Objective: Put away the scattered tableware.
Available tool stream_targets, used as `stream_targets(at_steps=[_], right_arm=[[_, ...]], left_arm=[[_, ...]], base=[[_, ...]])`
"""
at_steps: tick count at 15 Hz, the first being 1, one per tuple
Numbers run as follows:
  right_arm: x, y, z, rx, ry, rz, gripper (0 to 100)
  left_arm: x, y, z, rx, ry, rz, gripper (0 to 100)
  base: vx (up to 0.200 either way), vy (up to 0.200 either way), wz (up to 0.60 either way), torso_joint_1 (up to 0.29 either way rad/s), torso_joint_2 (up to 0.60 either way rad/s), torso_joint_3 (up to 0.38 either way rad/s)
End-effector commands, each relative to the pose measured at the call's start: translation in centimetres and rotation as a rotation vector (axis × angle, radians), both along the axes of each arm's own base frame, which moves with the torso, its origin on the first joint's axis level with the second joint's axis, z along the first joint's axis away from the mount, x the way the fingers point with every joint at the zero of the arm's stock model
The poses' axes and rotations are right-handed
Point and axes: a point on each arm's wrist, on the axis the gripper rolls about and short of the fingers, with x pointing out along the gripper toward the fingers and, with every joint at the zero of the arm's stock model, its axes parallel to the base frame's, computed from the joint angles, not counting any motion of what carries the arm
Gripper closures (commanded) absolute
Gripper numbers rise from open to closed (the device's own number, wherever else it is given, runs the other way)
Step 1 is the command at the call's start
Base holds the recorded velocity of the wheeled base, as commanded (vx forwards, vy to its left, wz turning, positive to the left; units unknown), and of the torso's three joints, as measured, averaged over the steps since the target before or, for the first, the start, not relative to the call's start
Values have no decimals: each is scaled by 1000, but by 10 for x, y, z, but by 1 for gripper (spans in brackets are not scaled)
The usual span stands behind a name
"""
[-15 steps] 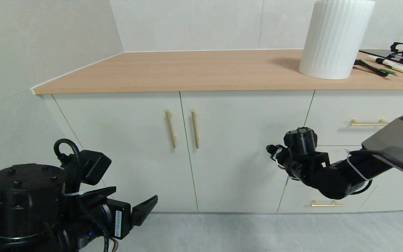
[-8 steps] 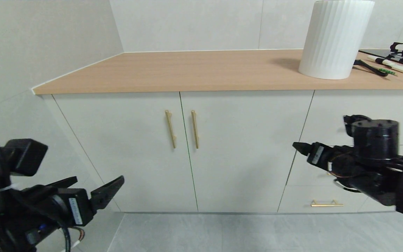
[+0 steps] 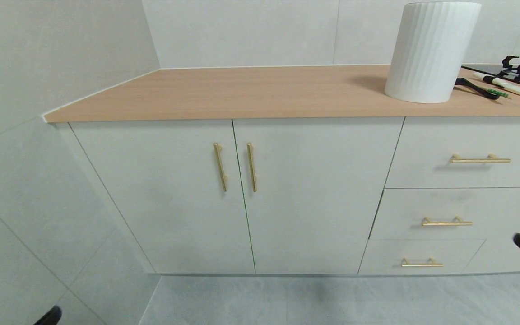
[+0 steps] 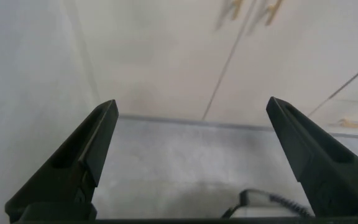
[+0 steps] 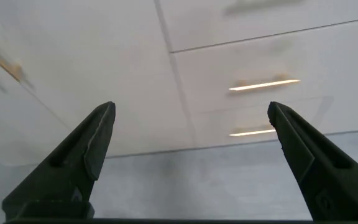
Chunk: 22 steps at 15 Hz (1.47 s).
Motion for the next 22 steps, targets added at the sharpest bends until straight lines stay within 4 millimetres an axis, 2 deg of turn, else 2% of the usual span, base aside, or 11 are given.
stream_targets(at_steps=[1,3,6,8,9,10,12,14,16,19,22], right_arm=[[-71,-26,-33,-89,-129,-117,0],[-93,-30,-52,-149,-152,-187,0],[-90,-32,-62,-167,-100,-365,0],[-88,-31,-76,-185,-46,-433,0],[-88,-30,-83,-191,-27,-467,0],[-94,-28,-86,-186,-61,-504,0],[-95,-26,-87,-184,-96,-410,0],[-95,-26,-87,-174,-102,-381,0],[-93,-23,-87,-172,-114,-244,0],[-93,-18,-92,-177,-84,-33,0],[-93,-18,-92,-172,-83,-22,0]], left_arm=[[-48,14,-14,-46,-132,74,0],[-55,14,-29,-32,-99,134,0],[-55,13,-32,16,-89,258,0],[-58,11,-35,40,-101,367,0],[-63,10,-43,59,-147,387,0],[-59,10,-54,96,-102,420,0],[-57,11,-55,78,-143,441,0],[-55,8,-56,69,-155,310,0],[-53,5,-55,60,-178,162,0],[-49,4,-62,201,-200,126,0],[-48,3,-64,186,-195,79,0]], base=[[0,0,0,0,0,0],[0,0,0,0,0,0],[0,0,0,0,0,0],[0,0,0,0,0,0],[0,0,0,0,0,0],[0,0,0,0,0,0],[0,0,0,0,0,0],[0,0,0,0,0,0],[0,0,0,0,0,0],[0,0,0,0,0,0],[0,0,0,0,0,0]])
